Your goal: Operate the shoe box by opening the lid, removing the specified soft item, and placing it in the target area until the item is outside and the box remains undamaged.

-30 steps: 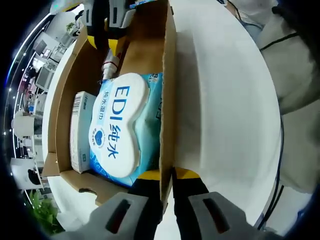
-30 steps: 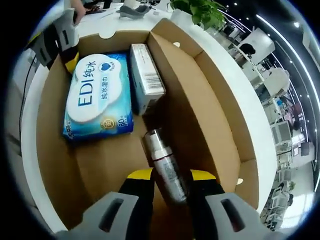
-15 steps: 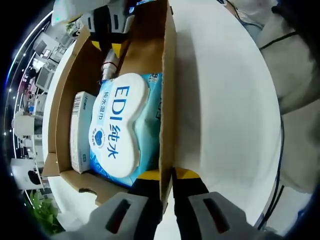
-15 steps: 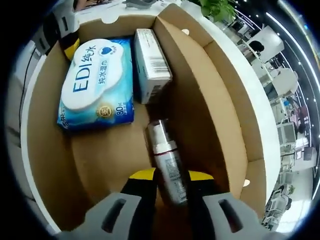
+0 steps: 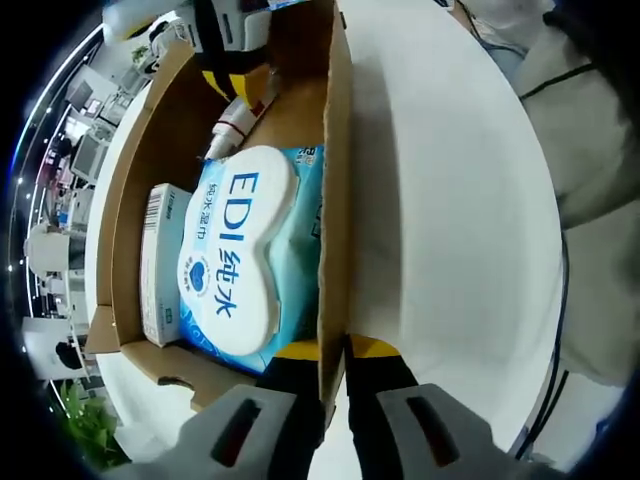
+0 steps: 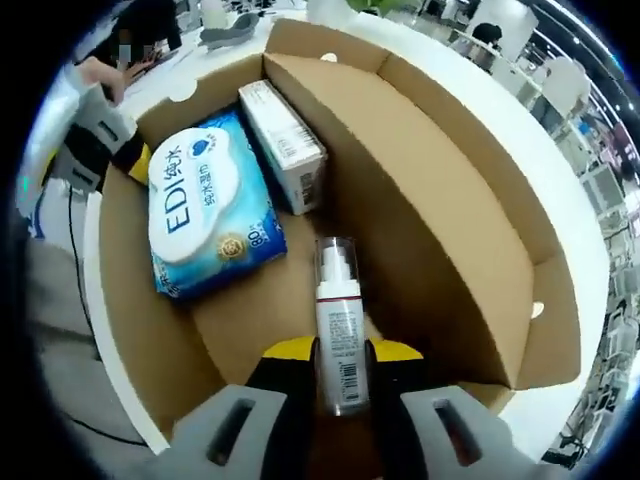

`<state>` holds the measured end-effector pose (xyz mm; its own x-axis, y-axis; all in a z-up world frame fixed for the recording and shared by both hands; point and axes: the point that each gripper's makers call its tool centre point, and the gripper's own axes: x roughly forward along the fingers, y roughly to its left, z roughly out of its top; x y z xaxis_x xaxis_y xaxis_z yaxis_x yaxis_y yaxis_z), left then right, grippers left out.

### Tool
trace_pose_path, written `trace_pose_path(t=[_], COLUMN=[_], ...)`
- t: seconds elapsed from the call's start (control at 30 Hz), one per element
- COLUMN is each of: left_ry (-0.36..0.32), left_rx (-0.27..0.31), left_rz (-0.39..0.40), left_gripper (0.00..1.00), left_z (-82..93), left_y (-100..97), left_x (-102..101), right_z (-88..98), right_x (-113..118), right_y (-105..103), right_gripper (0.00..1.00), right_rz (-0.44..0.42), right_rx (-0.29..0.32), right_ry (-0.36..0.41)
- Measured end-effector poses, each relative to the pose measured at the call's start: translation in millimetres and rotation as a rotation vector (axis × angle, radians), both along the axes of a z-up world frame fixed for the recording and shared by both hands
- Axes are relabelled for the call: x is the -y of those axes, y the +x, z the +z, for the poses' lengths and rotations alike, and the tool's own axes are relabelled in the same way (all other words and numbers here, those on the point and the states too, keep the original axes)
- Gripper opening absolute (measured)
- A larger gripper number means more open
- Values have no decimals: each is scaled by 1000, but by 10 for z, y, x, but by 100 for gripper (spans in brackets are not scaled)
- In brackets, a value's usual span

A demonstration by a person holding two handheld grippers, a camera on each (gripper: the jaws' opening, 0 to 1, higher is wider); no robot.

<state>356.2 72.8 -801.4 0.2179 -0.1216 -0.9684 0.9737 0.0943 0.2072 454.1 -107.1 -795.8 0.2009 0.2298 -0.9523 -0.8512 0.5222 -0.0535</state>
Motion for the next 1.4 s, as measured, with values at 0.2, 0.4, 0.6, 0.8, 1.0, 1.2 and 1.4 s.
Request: trace_pose_path(t=[0.2,0.4,0.6,0.8,1.0,1.2,1.4], left_ry=[0,-1,-2,-1,0,-1,-1], left_rx=[3,8,9,4,2,2,2], left_rz=[-1,-1,-1,-1,-2,0,0], left_gripper=[5,5,5,5,5,5,5], left_z=[-4,1,-1,-7,-3,-6,-2], left_y=[3,1,4,6,3,3,2], left_x=[0,1,0,0,1,1,3], right_z=[-44,-201,-240,-259,-260,-264,-259], right_x=[3,46,107,93,103,100,105], right_y=[-41,-123,-170,-141,-137,-161,-164], right_gripper=[17,18,18,19,19,19,19], right_rz=[-51,-15,-112,-106,-74,-68,-103], right_rx=[-27,-37,-93,-113,-176,-184,-174], right_ry=[0,-63,-76,-88,-144,-160,-165])
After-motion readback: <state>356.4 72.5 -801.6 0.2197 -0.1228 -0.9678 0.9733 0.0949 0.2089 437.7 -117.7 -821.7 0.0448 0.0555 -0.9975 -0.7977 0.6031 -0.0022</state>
